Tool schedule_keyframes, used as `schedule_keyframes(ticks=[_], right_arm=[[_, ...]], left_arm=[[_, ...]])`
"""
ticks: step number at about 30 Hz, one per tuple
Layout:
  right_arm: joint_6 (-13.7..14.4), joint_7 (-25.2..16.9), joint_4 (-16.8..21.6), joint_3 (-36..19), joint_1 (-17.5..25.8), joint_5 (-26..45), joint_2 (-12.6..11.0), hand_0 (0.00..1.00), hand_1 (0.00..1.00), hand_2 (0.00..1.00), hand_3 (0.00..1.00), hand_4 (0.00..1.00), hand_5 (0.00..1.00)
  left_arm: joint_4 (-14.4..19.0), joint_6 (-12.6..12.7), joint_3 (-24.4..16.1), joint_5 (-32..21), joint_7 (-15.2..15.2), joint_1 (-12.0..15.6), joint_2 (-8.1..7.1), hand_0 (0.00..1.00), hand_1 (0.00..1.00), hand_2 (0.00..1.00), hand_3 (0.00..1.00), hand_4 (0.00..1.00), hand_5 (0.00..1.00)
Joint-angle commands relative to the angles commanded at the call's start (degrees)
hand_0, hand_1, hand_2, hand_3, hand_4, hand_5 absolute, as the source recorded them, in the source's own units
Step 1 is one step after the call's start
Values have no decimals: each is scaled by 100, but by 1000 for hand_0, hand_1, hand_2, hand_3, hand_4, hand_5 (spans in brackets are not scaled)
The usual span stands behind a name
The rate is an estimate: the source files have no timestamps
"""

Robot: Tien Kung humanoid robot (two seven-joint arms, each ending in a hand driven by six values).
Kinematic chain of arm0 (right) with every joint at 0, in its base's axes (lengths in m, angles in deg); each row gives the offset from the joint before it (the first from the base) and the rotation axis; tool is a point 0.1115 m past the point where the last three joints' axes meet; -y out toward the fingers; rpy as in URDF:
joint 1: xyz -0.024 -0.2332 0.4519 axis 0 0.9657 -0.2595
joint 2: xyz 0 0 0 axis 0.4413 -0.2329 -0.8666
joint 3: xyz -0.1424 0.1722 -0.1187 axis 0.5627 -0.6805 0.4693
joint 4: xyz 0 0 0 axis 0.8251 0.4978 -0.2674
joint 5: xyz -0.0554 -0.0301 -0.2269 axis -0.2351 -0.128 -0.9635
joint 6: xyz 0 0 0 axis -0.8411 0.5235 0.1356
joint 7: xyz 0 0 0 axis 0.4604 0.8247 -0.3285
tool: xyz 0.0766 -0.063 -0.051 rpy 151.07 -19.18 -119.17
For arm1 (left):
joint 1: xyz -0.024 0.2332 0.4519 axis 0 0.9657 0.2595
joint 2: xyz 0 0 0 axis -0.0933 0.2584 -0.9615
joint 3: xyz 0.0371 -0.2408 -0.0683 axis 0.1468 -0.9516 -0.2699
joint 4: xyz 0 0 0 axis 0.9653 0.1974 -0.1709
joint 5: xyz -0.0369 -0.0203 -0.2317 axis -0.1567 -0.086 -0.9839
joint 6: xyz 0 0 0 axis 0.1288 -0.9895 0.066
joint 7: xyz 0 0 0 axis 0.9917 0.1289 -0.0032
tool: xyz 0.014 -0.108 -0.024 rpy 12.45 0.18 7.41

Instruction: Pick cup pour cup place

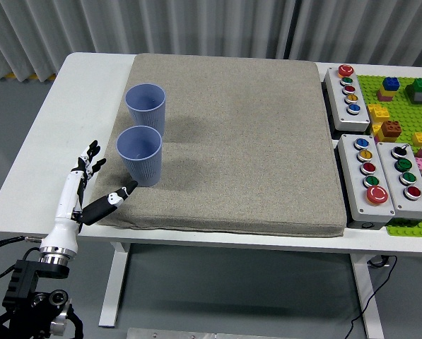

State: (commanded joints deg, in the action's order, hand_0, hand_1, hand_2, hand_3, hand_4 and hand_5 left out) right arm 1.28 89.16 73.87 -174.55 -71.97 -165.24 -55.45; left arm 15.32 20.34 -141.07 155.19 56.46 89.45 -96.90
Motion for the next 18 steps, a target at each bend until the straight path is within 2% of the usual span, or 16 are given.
schedule_keyframes(ticks=[2,8,9,13,14,18], right_arm=[[6,-1,-1,7,-3,13,2,640,604,510,589,2,2],[14,-3,-2,28,2,60,3,640,604,510,589,2,2],[13,-2,-2,32,3,63,4,640,604,509,589,2,2],[8,1,-2,32,3,48,8,640,604,509,589,2,2],[10,4,-1,38,4,61,9,640,604,509,589,2,2],[17,3,-3,55,5,88,11,640,604,509,589,2,2]], left_arm=[[-49,-2,58,-112,-59,-73,24,884,880,998,998,968,339],[-145,-16,118,-234,-144,-233,64,884,880,998,998,968,339],[-200,-28,134,-262,-144,-291,79,881,881,998,998,958,300],[-294,-50,171,-276,-121,-392,108,881,881,998,998,958,300],[-306,-70,204,-235,-93,-421,110,889,891,998,998,943,238],[-370,-136,310,-106,-10,-523,125,889,891,998,998,943,238]])
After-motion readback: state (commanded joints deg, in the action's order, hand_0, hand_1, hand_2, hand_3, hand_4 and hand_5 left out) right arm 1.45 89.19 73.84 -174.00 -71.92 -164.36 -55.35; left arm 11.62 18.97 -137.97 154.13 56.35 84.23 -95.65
